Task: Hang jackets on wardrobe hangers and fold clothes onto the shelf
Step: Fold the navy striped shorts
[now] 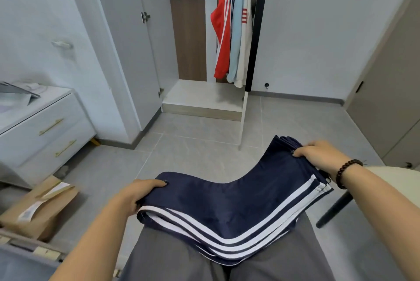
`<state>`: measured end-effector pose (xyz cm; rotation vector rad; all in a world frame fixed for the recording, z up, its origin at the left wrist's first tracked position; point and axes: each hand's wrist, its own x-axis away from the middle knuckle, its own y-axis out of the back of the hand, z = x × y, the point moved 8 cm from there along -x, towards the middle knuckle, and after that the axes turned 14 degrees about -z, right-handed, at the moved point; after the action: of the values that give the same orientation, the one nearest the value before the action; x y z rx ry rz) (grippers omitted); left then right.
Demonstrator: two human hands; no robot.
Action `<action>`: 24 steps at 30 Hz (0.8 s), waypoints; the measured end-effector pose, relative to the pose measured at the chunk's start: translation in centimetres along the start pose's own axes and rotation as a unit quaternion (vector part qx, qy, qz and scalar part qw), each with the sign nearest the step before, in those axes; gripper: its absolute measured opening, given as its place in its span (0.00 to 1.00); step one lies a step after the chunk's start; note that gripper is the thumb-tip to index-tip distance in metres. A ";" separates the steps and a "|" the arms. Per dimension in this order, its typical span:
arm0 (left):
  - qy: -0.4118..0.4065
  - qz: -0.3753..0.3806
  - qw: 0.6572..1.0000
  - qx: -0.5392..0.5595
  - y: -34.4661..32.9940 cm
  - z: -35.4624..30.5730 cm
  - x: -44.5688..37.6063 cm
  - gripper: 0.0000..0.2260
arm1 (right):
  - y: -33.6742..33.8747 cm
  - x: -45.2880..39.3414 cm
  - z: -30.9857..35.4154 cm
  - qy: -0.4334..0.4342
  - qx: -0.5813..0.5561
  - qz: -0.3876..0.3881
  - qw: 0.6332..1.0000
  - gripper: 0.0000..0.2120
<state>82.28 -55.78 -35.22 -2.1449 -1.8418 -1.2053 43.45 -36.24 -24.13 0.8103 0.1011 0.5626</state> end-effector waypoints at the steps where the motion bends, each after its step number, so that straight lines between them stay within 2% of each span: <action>1: 0.008 0.016 1.000 0.022 0.0 -0.1 0.3 0.17 | -0.4 -0.1 -0.2 -0.006 -0.005 0.002 1.000 0.13; 4: -0.011 0.034 0.995 0.097 -0.2 -1.2 1.3 0.16 | -1.5 -0.6 -0.6 -0.020 -0.026 -0.001 0.999 0.15; 7: -0.052 0.056 0.980 0.186 -1.5 -3.2 4.0 0.14 | -2.6 0.1 -0.2 -0.016 -0.047 -0.012 0.999 0.08; 10: -0.081 0.110 0.955 0.265 -3.9 -4.8 7.7 0.09 | -3.8 1.6 0.3 0.005 -0.079 -0.044 0.996 0.12; 14: -0.125 0.136 0.944 0.272 -7.2 -5.7 10.3 0.07 | -5.5 4.6 2.5 0.028 -0.182 -0.056 0.981 0.07; 18: -0.143 0.152 0.943 0.259 -9.5 -5.9 11.3 0.10 | -7.2 7.9 5.7 0.081 -0.211 -0.044 0.973 0.12; 20: -0.148 0.163 0.942 0.254 -10.3 -5.7 11.8 0.11 | -8.3 9.2 6.6 0.112 -0.216 -0.020 0.970 0.12; 22: -0.134 0.170 0.940 0.265 -10.7 -5.0 12.1 0.11 | -9.6 10.3 6.8 0.150 -0.200 0.008 0.968 0.09; 23: -0.119 0.178 0.935 0.283 -10.8 -4.7 12.2 0.12 | -10.4 10.9 6.8 0.160 -0.188 0.030 0.968 0.10; 24: -0.097 0.187 0.928 0.307 -10.7 -4.4 12.2 0.15 | -11.3 11.5 6.6 0.168 -0.181 0.058 0.967 0.17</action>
<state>70.50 -45.19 -29.58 -2.1301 -1.4858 -0.2879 60.11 -40.94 -26.17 0.3600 0.2556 0.8000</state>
